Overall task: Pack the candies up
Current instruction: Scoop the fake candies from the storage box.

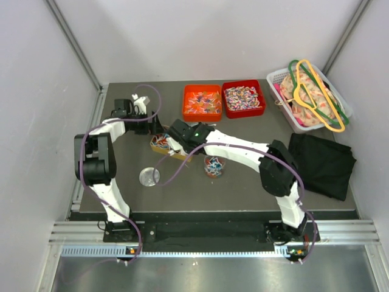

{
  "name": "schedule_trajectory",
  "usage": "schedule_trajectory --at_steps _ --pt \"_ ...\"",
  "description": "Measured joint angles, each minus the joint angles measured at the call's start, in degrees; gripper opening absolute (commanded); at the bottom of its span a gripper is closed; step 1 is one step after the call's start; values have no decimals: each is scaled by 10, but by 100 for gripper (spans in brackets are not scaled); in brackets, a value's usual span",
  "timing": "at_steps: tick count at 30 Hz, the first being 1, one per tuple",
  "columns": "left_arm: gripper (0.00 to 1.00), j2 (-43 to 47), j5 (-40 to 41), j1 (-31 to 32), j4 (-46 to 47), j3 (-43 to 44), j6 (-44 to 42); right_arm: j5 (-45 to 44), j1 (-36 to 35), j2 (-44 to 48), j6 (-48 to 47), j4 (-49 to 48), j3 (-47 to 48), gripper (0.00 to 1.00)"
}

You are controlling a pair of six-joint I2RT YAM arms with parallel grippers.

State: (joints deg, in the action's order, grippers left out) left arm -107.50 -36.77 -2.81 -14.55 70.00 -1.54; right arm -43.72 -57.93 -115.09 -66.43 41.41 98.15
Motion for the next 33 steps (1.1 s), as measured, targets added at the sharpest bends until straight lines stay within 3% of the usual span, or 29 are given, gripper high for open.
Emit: schedule_trajectory --at_steps 22,33 --pt "99 0 -161 -40 69 -35 46 -57 -30 -158 -32 92 125 0" --pt "99 0 -203 -42 112 -67 51 -66 -34 -221 -36 115 203 0"
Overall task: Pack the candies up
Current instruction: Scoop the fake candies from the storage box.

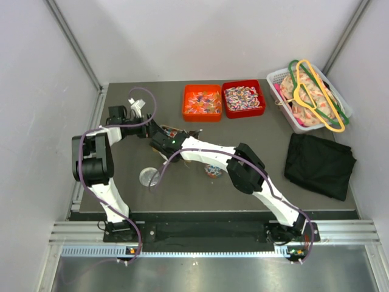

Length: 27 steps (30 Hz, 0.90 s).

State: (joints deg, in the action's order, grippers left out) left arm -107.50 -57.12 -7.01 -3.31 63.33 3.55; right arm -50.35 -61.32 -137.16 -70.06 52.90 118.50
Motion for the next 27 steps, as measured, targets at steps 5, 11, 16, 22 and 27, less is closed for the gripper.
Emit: schedule_trajectory --at_steps 5,11,16,22,27 --pt "99 0 -9 -1 7 -11 0 0 0 -21 -2 -3 32 0" --pt "99 0 -20 -1 17 -19 4 0 0 -36 -2 -7 54 0" --pt "99 0 -22 -2 30 -24 10 -3 -1 -53 2 -16 73 0" --pt "99 0 -23 -2 33 -27 13 20 0 -51 18 -22 80 0" --pt "99 0 -25 -2 33 -27 21 51 5 -33 59 -9 74 0"
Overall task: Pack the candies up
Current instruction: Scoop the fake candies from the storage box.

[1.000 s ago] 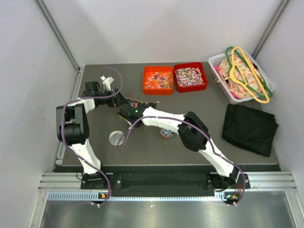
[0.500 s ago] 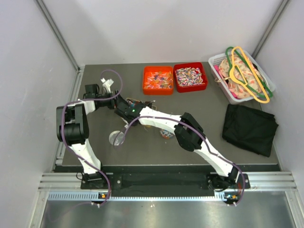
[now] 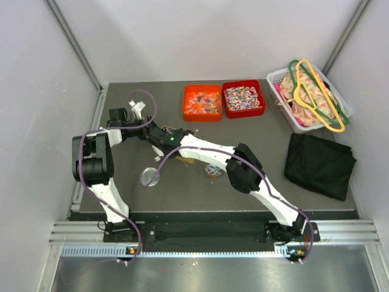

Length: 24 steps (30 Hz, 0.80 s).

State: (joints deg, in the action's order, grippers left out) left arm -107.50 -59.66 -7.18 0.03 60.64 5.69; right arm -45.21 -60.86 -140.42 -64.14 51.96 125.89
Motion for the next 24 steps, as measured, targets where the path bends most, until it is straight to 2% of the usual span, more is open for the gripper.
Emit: schedule_trajectory --at_steps 7,15,24 --pt "99 0 -1 1 0 0 9 5 2 17 38 6 -26 0" --pt "99 0 0 1 0 0 13 -17 -3 16 16 -3 -51 0" --pt "99 0 -1 1 12 -2 21 -40 -24 -25 -21 -39 -3 0"
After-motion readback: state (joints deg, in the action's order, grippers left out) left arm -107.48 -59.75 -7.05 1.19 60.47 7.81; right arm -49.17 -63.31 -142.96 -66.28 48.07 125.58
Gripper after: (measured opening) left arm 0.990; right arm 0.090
